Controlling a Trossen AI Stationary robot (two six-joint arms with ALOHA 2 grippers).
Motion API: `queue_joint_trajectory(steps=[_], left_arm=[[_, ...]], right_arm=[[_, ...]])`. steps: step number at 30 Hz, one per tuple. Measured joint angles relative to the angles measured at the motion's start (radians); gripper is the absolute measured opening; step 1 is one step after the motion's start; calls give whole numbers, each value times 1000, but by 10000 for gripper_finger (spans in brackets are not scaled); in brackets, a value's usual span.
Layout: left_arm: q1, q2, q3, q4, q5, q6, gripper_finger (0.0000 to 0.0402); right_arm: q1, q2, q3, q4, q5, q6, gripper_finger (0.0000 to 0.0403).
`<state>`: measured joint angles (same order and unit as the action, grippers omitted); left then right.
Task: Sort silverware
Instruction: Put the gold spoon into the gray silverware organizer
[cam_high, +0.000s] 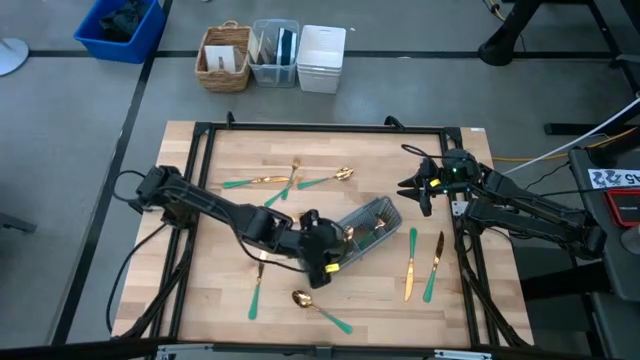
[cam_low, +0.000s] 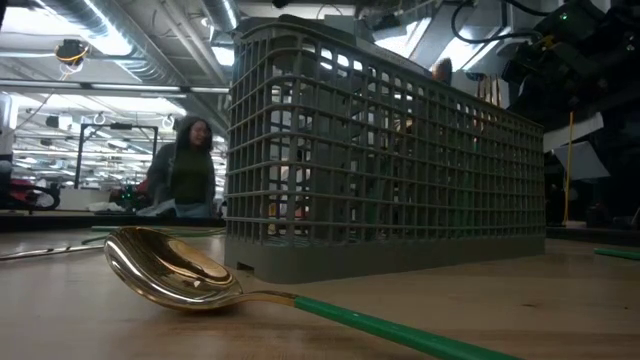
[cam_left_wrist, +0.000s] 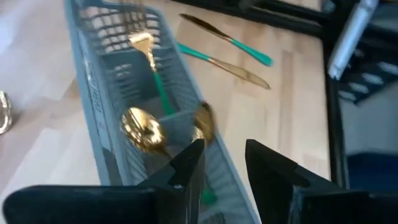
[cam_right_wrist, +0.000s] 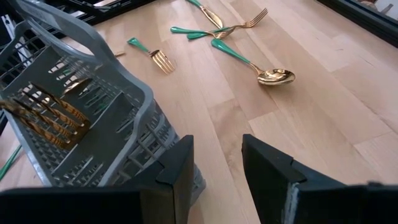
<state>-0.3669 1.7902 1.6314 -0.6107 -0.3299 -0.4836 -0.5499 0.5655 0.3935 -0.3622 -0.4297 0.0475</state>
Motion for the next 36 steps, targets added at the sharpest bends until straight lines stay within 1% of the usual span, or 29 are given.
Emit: queue_joint_trajectory(steps=[4,8,10,12,15,19,22,25,29,32,36], left_arm=[[-40,-4,1,-20,57,47,109],[-95,16,-2,-33,96,39,109],[-124,27,-4,-61,101,-31,109],[-152,28,-5,-99,102,-141,109],[-186,26,-4,-165,102,-370,109],[-225,27,-5,-298,101,-676,109],[-246,27,-5,-398,91,-840,109],[-260,27,-5,-445,62,-922,109],[-266,43,-23,-433,36,-958,109],[-266,53,-85,-349,35,-962,109],[-260,62,-167,-244,39,-1023,109]], right_arm=[[0,0,0,0,0,0,136],[0,0,0,0,0,0,136],[0,0,0,-2,0,0,136],[0,0,0,-7,-1,0,136],[0,0,0,-7,-1,0,136],[0,0,0,-7,-2,0,136],[0,0,0,-7,-2,0,136],[0,0,0,-7,-2,0,136],[0,0,0,-7,-2,0,136],[0,0,0,-8,-2,0,136],[0,0,0,-7,-3,0,136]])
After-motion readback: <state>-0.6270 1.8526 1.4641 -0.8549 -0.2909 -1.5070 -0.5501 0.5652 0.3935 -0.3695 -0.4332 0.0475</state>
